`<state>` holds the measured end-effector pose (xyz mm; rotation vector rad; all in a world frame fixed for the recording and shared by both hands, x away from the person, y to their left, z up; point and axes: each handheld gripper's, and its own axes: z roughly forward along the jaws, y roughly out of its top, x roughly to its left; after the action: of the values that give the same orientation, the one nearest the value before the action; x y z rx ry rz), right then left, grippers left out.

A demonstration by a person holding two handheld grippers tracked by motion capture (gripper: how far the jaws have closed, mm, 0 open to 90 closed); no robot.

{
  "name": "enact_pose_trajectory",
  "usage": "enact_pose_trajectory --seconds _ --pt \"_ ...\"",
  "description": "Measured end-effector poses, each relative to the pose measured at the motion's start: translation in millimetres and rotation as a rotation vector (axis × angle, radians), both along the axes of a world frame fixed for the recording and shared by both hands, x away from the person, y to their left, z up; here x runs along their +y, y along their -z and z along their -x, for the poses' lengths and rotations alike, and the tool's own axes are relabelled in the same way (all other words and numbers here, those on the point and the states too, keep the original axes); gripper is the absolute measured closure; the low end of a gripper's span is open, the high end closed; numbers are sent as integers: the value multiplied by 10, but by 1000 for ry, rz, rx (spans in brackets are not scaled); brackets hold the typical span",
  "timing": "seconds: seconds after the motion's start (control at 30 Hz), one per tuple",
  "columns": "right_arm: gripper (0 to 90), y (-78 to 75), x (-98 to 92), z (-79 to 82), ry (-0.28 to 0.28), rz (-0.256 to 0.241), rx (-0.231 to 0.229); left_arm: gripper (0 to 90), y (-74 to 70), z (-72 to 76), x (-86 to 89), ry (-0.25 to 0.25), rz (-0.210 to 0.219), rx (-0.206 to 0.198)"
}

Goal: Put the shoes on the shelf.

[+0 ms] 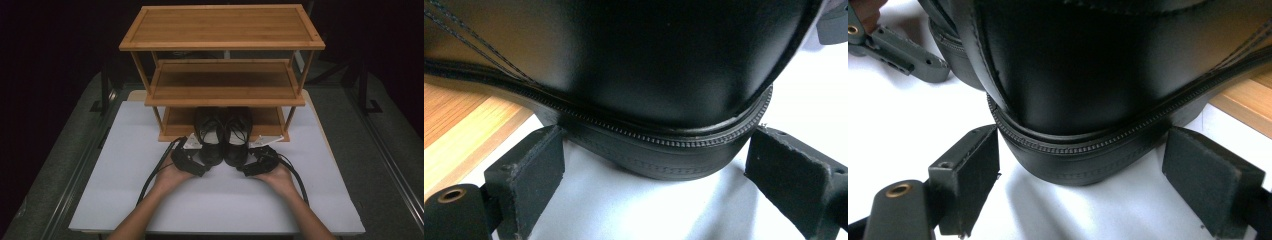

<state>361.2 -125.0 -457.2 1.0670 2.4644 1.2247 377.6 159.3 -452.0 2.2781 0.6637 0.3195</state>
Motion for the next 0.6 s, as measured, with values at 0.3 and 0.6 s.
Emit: enact_pose_trajectory --seconds 0.3,0.6 --pt "156 -117 -31 -37 -3 -36 -3 86 -114 -56 39 -2 62 29" --pt "155 -192 -33 -252 15 -65 6 85 -158 -308 54 -13 90 43"
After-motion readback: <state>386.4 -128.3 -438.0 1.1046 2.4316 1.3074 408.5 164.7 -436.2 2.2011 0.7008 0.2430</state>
